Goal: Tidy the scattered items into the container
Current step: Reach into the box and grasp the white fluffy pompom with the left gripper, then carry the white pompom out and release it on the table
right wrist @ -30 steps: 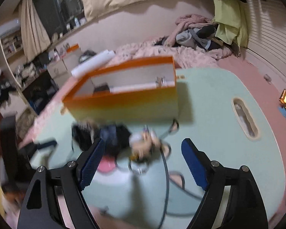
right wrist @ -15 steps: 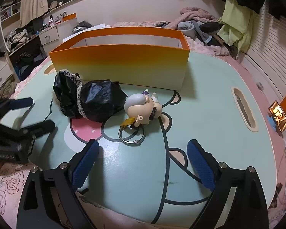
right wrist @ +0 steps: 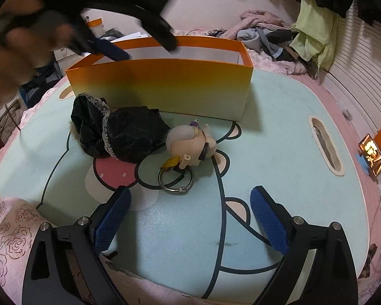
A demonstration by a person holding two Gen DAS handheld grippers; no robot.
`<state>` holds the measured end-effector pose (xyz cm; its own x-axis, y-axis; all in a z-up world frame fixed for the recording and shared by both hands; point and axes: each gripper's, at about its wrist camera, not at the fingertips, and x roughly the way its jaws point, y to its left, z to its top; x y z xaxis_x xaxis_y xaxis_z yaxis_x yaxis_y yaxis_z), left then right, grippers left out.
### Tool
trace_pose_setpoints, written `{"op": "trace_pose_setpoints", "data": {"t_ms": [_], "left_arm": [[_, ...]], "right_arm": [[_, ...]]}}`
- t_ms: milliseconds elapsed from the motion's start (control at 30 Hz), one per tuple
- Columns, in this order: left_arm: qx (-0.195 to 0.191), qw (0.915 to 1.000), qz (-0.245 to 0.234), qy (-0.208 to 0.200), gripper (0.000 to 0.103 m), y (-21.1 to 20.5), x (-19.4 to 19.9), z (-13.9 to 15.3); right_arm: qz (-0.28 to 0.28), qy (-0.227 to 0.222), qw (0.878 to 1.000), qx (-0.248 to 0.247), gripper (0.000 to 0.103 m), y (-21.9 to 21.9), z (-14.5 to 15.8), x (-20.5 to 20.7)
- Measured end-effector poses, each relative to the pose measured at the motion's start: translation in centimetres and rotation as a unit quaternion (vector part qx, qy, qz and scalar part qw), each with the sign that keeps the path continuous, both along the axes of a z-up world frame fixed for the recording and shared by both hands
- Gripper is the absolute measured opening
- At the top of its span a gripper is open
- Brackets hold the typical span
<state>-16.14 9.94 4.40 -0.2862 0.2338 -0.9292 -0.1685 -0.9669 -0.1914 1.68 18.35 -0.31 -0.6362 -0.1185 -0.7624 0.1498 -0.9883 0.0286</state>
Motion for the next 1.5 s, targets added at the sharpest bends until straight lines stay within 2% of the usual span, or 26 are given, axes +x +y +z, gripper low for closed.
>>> {"op": "trace_pose_setpoints", "data": {"t_ms": [67, 133, 200, 267, 367, 467, 600, 700, 767, 933, 967, 1000, 1100, 1133, 1167, 1267, 1367, 1400, 1467, 1500], "left_arm": [[-0.021, 0.9996, -0.001, -0.021, 0.056, 0.5, -0.5, -1.6], [-0.012, 0.9998, 0.005, -0.015, 0.051, 0.3, -0.5, -2.2], [0.010, 0.9998, -0.001, -0.018, 0.034, 0.1, -0.1, -2.6], [0.017, 0.9998, 0.001, -0.014, 0.028, -0.2, 0.1, -2.8], [0.032, 0.9993, 0.002, 0.019, 0.025, -1.2, 0.8, -1.8], [0.077, 0.9952, 0.005, 0.060, 0.025, -2.8, 2.3, 1.3], [0.132, 0.9838, -0.001, 0.121, 0.025, -5.7, 5.8, 6.0], [0.174, 0.9739, -0.010, 0.146, 0.025, -7.7, 9.3, 7.7], [0.190, 0.9709, -0.010, 0.146, 0.025, -8.9, 11.4, 7.0], [0.184, 0.9749, 0.000, 0.126, 0.025, -9.6, 13.9, 2.3], [0.184, 0.9752, 0.002, 0.123, 0.026, -9.6, 14.0, 1.3], [0.183, 0.9754, 0.009, 0.122, 0.032, -9.7, 14.1, 0.4], [0.185, 0.9717, 0.050, 0.138, 0.069, -10.4, 14.4, -1.0], [0.187, 0.9691, 0.062, 0.149, 0.074, -10.7, 14.7, -1.1], [0.181, 0.9680, 0.068, 0.161, 0.075, -10.9, 15.1, -1.0], [0.120, 0.9734, 0.063, 0.185, 0.080, -10.6, 16.6, -1.0], [0.023, 0.9795, 0.038, 0.197, 0.084, -9.4, 18.5, -2.5], [-0.003, 0.9808, 0.024, 0.193, 0.090, -9.0, 18.7, -3.3], [-0.069, 0.9770, -0.001, 0.202, 0.101, -7.5, 19.0, -4.6], [-0.074, 0.9766, 0.001, 0.202, 0.103, -7.3, 18.8, -4.8]], "right_arm": [[0.000, 0.000, 1.000, 0.000, 0.095, 0.0, 0.0, 0.0], [0.000, 0.000, 1.000, 0.000, 0.095, 0.0, 0.0, 0.0], [0.000, 0.000, 1.000, 0.000, 0.095, 0.0, 0.0, 0.1], [0.000, 0.000, 1.000, 0.000, 0.096, 0.0, 0.0, 0.1], [0.001, 0.000, 1.000, 0.000, 0.096, 0.1, 0.0, 0.2], [0.001, 0.000, 1.000, 0.000, 0.096, 0.1, 0.1, 0.2], [0.001, 0.000, 1.000, 0.000, 0.096, 0.1, 0.0, 0.2], [0.001, 0.000, 1.000, 0.000, 0.096, 0.1, 0.0, 0.2], [0.001, 0.000, 1.000, 0.000, 0.096, 0.0, 0.0, 0.2], [0.000, 0.000, 1.000, 0.000, 0.096, -0.1, -0.1, 0.2], [0.000, 0.000, 1.000, 0.000, 0.096, -0.1, -0.1, 0.3], [0.000, 0.000, 1.000, 0.000, 0.096, -0.1, -0.1, 0.3], [0.002, 0.001, 1.000, 0.000, 0.096, -0.1, -0.1, 0.3], [0.001, 0.001, 1.000, -0.001, 0.097, -0.1, -0.1, 0.3], [0.001, 0.001, 1.000, -0.001, 0.097, -0.1, -0.1, 0.3], [0.001, 0.001, 1.000, 0.000, 0.097, -0.1, -0.1, 0.3], [0.001, 0.001, 1.000, 0.000, 0.097, -0.1, -0.1, 0.3], [0.002, 0.001, 1.000, -0.001, 0.097, -0.1, -0.1, 0.4], [0.002, 0.001, 1.000, 0.000, 0.097, -0.1, -0.2, 0.4], [0.002, 0.001, 1.000, 0.001, 0.097, -0.1, -0.1, 0.4]]}}
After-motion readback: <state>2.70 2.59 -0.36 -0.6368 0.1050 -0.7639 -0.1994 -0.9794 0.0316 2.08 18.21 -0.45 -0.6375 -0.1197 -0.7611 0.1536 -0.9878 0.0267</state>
